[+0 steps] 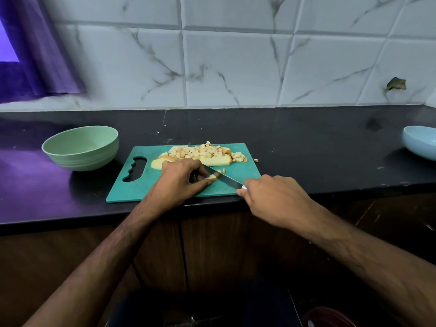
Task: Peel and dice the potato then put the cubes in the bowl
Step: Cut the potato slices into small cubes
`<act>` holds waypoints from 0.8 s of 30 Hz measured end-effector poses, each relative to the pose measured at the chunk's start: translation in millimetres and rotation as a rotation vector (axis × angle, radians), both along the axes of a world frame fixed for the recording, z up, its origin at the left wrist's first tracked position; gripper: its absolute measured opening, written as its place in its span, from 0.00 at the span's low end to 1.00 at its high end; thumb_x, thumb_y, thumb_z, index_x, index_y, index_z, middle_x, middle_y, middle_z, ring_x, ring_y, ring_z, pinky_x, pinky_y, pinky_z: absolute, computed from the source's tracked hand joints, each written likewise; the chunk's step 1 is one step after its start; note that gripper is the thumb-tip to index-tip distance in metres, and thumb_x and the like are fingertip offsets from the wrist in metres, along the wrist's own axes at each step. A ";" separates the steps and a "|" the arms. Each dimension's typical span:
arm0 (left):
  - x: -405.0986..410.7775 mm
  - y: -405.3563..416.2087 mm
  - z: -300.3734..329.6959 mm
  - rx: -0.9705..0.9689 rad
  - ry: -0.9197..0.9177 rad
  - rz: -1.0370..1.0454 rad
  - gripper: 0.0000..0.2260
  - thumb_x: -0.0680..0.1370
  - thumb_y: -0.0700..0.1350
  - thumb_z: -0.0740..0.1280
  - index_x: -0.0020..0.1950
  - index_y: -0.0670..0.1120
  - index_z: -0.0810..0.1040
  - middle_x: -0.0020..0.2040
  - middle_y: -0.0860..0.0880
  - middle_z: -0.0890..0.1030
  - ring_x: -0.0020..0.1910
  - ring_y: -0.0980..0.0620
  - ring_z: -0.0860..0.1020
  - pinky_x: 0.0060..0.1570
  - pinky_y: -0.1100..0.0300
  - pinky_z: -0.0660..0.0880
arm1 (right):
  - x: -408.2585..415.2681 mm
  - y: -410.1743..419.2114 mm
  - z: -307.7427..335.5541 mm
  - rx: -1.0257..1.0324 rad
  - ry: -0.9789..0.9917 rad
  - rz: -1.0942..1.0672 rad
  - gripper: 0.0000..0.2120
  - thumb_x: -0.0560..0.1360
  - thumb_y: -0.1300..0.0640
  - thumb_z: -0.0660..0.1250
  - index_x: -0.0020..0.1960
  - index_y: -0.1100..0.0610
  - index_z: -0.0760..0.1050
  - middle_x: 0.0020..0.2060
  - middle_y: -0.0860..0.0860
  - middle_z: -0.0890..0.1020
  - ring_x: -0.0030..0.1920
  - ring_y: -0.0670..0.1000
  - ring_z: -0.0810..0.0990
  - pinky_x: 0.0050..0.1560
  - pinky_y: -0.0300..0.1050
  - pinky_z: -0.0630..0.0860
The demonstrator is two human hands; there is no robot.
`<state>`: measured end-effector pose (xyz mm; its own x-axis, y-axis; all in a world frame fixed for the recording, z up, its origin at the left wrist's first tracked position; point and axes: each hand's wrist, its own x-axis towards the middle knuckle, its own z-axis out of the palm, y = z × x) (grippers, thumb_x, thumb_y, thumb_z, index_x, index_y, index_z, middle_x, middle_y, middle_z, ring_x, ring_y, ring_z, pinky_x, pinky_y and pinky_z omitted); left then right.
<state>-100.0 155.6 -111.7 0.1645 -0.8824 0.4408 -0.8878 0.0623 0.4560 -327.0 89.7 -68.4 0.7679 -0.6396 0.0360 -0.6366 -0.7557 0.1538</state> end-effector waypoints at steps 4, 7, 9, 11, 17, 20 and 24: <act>1.0 -0.6 -1.9 -0.001 0.013 -0.002 0.08 0.74 0.55 0.74 0.48 0.53 0.82 0.41 0.59 0.80 0.43 0.60 0.77 0.50 0.42 0.77 | -14.4 9.0 5.2 -0.026 0.010 -0.007 0.18 0.85 0.40 0.46 0.48 0.49 0.66 0.40 0.47 0.74 0.33 0.44 0.69 0.31 0.43 0.66; 2.6 -2.3 -4.3 -0.002 0.027 -0.015 0.07 0.74 0.54 0.75 0.47 0.54 0.81 0.41 0.60 0.81 0.43 0.60 0.78 0.50 0.41 0.77 | -17.3 14.8 1.8 -0.021 0.016 -0.019 0.17 0.85 0.40 0.46 0.49 0.49 0.66 0.42 0.48 0.75 0.32 0.44 0.68 0.32 0.44 0.67; 3.5 -2.6 -5.0 0.000 0.034 -0.019 0.07 0.74 0.54 0.75 0.47 0.54 0.81 0.42 0.60 0.81 0.44 0.60 0.78 0.50 0.41 0.77 | -13.2 14.7 -2.1 -0.007 0.008 -0.019 0.17 0.86 0.40 0.46 0.49 0.49 0.66 0.40 0.47 0.73 0.32 0.44 0.68 0.34 0.44 0.68; 3.8 -2.5 -4.9 -0.001 0.038 -0.017 0.07 0.74 0.53 0.76 0.47 0.54 0.81 0.42 0.60 0.81 0.44 0.60 0.78 0.50 0.41 0.77 | -7.2 14.6 -7.3 -0.003 -0.007 -0.007 0.16 0.86 0.41 0.46 0.49 0.49 0.66 0.38 0.46 0.72 0.33 0.44 0.69 0.35 0.45 0.68; 2.5 -1.4 -4.0 -0.011 -0.012 0.005 0.07 0.75 0.55 0.74 0.48 0.54 0.81 0.43 0.61 0.80 0.45 0.61 0.76 0.53 0.43 0.74 | 5.9 5.5 -7.1 0.023 0.009 0.016 0.18 0.86 0.40 0.47 0.52 0.50 0.69 0.38 0.46 0.72 0.35 0.44 0.71 0.32 0.43 0.65; 0.7 4.9 -5.4 -0.076 -0.089 0.073 0.11 0.76 0.62 0.68 0.48 0.55 0.78 0.42 0.60 0.77 0.46 0.60 0.73 0.52 0.51 0.64 | -0.4 3.9 4.4 0.007 -0.010 0.006 0.18 0.85 0.40 0.46 0.50 0.49 0.68 0.36 0.45 0.70 0.34 0.44 0.69 0.32 0.44 0.63; 5.7 16.0 -11.4 -0.115 -0.092 0.114 0.10 0.77 0.62 0.64 0.46 0.57 0.76 0.43 0.59 0.76 0.47 0.58 0.72 0.50 0.52 0.60 | -14.0 11.4 10.7 -0.036 -0.010 0.013 0.18 0.85 0.39 0.45 0.50 0.48 0.67 0.38 0.45 0.73 0.35 0.45 0.72 0.34 0.44 0.70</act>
